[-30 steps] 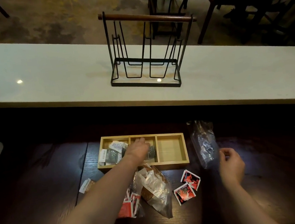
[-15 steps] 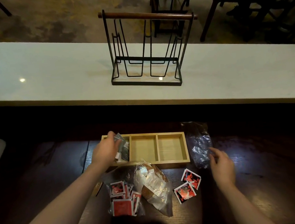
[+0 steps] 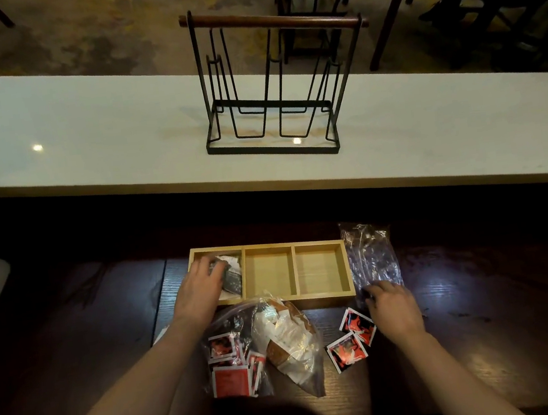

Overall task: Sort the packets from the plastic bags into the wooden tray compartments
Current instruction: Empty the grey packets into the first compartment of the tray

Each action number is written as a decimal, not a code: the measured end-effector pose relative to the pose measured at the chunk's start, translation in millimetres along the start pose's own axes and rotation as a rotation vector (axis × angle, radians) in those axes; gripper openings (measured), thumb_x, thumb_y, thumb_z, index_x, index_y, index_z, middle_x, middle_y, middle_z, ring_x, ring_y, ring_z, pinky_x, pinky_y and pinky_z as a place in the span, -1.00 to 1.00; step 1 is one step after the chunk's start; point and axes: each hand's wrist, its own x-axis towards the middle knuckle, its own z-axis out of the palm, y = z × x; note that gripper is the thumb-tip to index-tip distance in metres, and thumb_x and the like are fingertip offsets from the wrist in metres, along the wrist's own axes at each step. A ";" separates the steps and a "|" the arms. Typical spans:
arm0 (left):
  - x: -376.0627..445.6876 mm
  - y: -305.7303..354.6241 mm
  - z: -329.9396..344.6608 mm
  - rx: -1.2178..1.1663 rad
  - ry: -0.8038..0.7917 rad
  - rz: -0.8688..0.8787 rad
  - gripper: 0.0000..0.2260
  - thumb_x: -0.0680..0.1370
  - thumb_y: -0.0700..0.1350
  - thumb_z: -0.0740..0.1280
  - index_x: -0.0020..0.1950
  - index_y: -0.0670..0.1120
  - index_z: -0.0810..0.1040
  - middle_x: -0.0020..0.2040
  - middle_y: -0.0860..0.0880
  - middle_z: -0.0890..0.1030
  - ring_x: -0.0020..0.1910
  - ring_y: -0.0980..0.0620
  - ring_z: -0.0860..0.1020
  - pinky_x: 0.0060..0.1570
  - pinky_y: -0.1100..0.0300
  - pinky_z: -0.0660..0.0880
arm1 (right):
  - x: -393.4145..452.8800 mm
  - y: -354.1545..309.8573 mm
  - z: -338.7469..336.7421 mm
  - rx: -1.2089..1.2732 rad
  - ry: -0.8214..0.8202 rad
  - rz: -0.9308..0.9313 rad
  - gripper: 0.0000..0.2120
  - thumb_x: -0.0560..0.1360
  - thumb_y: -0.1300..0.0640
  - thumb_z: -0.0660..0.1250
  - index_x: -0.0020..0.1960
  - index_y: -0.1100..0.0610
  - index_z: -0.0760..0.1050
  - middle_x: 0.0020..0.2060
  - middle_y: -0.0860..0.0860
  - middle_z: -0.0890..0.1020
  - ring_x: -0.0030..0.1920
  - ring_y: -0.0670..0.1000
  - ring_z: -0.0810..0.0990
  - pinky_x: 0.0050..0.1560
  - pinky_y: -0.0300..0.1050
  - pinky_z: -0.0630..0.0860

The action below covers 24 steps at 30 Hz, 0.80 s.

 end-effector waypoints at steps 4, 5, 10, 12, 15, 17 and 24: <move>9.3 -2.9 -0.8 -0.007 -0.052 -0.003 -0.62 0.50 -0.24 0.32 0.30 -0.07 0.43 0.23 -0.12 0.49 0.21 -0.11 0.43 0.08 0.02 0.47 | -5.6 -21.5 -18.3 0.074 0.157 -0.008 -0.81 0.45 0.21 0.32 0.03 0.17 0.61 0.01 0.11 0.62 0.01 0.16 0.57 0.02 0.04 0.51; 12.4 -3.8 -0.8 -0.022 -0.063 -0.005 -0.61 0.50 -0.25 0.31 0.32 -0.08 0.42 0.23 -0.12 0.48 0.22 -0.12 0.42 0.08 0.00 0.47 | -10.0 -32.8 -25.7 0.115 0.206 -0.054 -0.82 0.45 0.23 0.31 0.03 0.16 0.61 -0.03 0.08 0.61 -0.01 0.13 0.56 -0.01 0.02 0.52; 10.4 1.1 -15.9 -0.169 0.060 -0.034 -0.73 0.57 -0.16 0.21 0.25 -0.12 0.49 0.22 -0.11 0.51 0.19 -0.12 0.44 0.10 -0.04 0.47 | -35.7 -107.7 -54.1 0.374 0.052 -0.384 -0.73 0.56 0.15 0.22 0.24 0.04 0.48 0.14 -0.09 0.54 0.18 -0.12 0.47 0.24 -0.23 0.42; -1.8 7.8 -25.9 -0.211 0.150 0.014 -0.76 0.57 -0.13 0.22 0.20 -0.12 0.53 0.16 -0.08 0.54 0.15 -0.07 0.46 0.07 0.02 0.46 | -37.0 -137.0 -56.6 0.431 -0.017 -0.454 -0.67 0.56 0.09 0.23 0.32 0.01 0.39 0.22 -0.09 0.49 0.24 -0.12 0.44 0.30 -0.19 0.40; -28.0 16.1 -35.3 -0.282 0.047 0.130 -0.79 0.57 -0.05 0.22 0.15 -0.06 0.54 0.07 0.00 0.55 0.09 0.01 0.49 0.06 0.10 0.46 | -29.9 -174.7 -54.6 0.395 -0.026 -0.541 -0.53 0.52 0.07 0.30 0.40 0.01 0.28 0.31 -0.05 0.45 0.32 -0.05 0.38 0.33 -0.10 0.37; -42.8 16.6 -37.6 -0.263 -0.081 0.153 -0.78 0.56 0.03 0.25 0.14 -0.02 0.52 0.04 0.05 0.55 0.05 0.06 0.50 0.02 0.15 0.48 | -22.2 -191.3 -51.6 0.354 -0.029 -0.560 -0.57 0.49 0.11 0.33 0.34 0.06 0.36 0.25 0.02 0.50 0.28 0.02 0.42 0.26 -0.06 0.41; -72.6 12.2 -47.3 -0.072 -0.108 0.153 -0.80 0.51 0.05 0.33 0.08 0.01 0.53 -0.01 0.06 0.60 -0.07 0.02 0.59 -0.24 0.14 0.49 | -12.6 -199.2 -51.1 0.342 -0.037 -0.563 -0.86 0.51 0.16 0.28 0.04 0.10 0.56 0.03 0.06 0.62 0.12 0.06 0.49 0.01 -0.03 0.44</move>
